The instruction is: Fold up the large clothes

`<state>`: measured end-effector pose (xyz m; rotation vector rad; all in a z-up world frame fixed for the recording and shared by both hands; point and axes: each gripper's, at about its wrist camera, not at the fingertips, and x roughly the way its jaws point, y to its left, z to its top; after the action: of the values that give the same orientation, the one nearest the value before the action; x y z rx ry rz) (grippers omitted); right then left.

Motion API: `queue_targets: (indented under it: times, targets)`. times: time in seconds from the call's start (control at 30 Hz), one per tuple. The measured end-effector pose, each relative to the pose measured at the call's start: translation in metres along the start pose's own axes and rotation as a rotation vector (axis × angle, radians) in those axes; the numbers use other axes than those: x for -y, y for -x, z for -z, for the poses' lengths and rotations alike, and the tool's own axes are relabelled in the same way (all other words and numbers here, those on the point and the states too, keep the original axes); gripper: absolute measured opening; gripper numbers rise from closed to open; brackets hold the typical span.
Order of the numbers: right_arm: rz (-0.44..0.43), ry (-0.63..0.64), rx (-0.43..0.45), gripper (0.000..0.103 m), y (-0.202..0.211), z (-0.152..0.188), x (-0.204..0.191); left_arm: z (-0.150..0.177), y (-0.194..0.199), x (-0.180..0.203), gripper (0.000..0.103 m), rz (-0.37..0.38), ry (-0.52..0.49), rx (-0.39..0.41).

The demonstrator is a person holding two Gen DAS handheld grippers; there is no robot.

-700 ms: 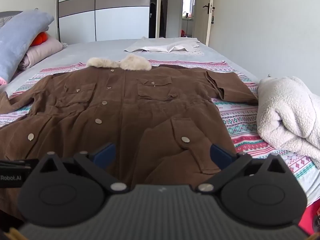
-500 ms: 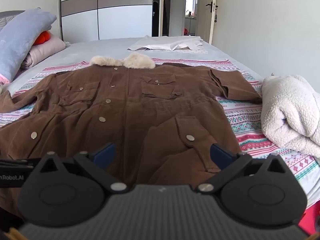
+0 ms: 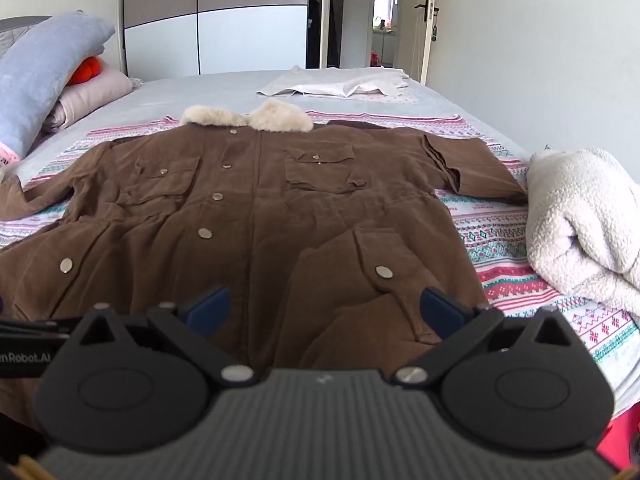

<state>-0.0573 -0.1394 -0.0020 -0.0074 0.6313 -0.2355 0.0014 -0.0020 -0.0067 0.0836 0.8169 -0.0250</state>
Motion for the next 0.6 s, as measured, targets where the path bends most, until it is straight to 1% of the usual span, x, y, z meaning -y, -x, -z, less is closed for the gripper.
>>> queue_targets:
  times: [0.4,0.6]
  targets:
    - [0.000,0.007,-0.010,0.103,-0.0049,-0.0007,-0.0025,-0.0004,-0.0023,0.0002,0.103,-0.002,-0.004,-0.003]
    - [-0.004,0.007,-0.003,0.103,-0.0030,-0.0041,-0.0037,-0.0027,-0.0009,0.0004,0.103,-0.015,-0.007,0.001]
